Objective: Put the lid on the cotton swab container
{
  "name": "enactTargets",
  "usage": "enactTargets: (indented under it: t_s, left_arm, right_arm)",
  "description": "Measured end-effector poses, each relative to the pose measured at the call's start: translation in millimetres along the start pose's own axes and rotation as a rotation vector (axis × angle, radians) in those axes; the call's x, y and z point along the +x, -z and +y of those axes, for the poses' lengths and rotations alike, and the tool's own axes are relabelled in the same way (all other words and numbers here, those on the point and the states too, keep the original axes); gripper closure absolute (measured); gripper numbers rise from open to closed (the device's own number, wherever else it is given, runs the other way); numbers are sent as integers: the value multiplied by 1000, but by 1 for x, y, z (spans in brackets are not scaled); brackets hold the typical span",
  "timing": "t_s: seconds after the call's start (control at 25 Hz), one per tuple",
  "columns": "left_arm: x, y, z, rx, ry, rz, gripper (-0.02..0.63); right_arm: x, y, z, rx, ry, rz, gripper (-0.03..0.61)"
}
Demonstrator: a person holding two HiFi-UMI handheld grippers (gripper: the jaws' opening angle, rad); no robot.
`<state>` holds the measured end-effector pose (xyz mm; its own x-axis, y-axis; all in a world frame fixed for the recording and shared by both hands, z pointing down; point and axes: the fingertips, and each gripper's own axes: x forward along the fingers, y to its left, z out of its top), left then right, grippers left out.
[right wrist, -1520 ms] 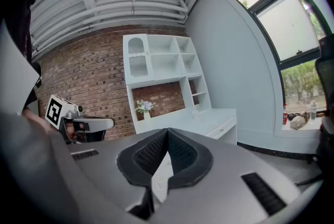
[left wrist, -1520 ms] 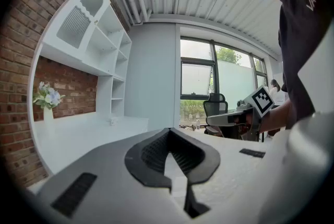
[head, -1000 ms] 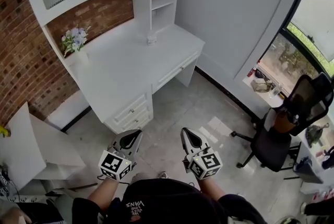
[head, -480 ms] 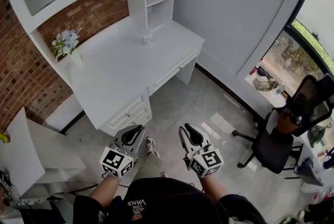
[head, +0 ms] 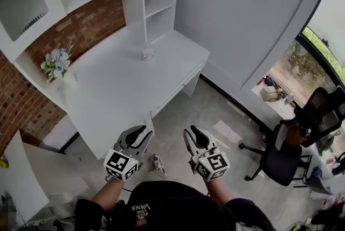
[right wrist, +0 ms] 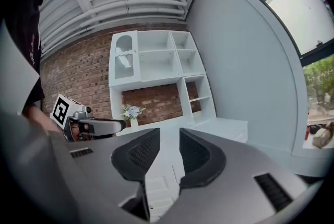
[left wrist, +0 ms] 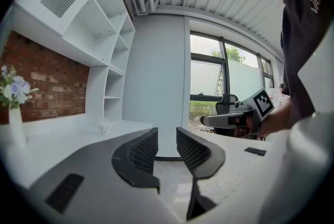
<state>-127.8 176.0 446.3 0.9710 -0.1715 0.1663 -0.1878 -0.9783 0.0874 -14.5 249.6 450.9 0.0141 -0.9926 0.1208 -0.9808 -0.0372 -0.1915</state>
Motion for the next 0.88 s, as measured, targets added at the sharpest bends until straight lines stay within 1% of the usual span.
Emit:
enactTargets:
  t_s: [0.28, 0.48, 0.72, 0.8, 0.88]
  left_arm:
    - [43, -17, 79, -1, 3, 0, 517]
    - [65, -22, 123, -12, 0, -4, 517]
    - [83, -17, 153, -30, -25, 10, 517]
    - [88, -13, 162, -46, -44, 15, 517]
    - [94, -11, 170, -41, -63, 25, 517]
  right_arm:
    - [85, -23, -27, -11, 13, -14, 486]
    - [133, -32, -40, -12, 12, -17, 486]
    - [167, -38, -61, -11, 14, -13, 486]
    - [176, -37, -68, -2, 3, -4, 486]
    - [187, -36, -75, -2, -14, 6, 486]
